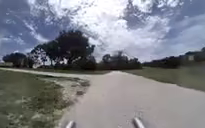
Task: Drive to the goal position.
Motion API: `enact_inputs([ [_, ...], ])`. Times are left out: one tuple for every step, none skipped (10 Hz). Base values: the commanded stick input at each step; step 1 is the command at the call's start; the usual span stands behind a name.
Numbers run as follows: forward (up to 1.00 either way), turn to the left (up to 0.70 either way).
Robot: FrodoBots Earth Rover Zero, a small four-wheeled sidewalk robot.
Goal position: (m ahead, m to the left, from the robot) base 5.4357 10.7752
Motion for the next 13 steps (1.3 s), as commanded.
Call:
enact_inputs([
  [0.85,0.00],
  [0.85,0.00],
  [0.85,0.00],
  [0.85,0.00],
  [0.85,0.00],
  [0.85,0.00],
  [0.85,0.00],
  [0.85,0.00],
  [0.85,0.00],
  [0.85,0.00],
  [0.85,0.00],
  [0.85,0.00],
  [0.85,0.00],
])
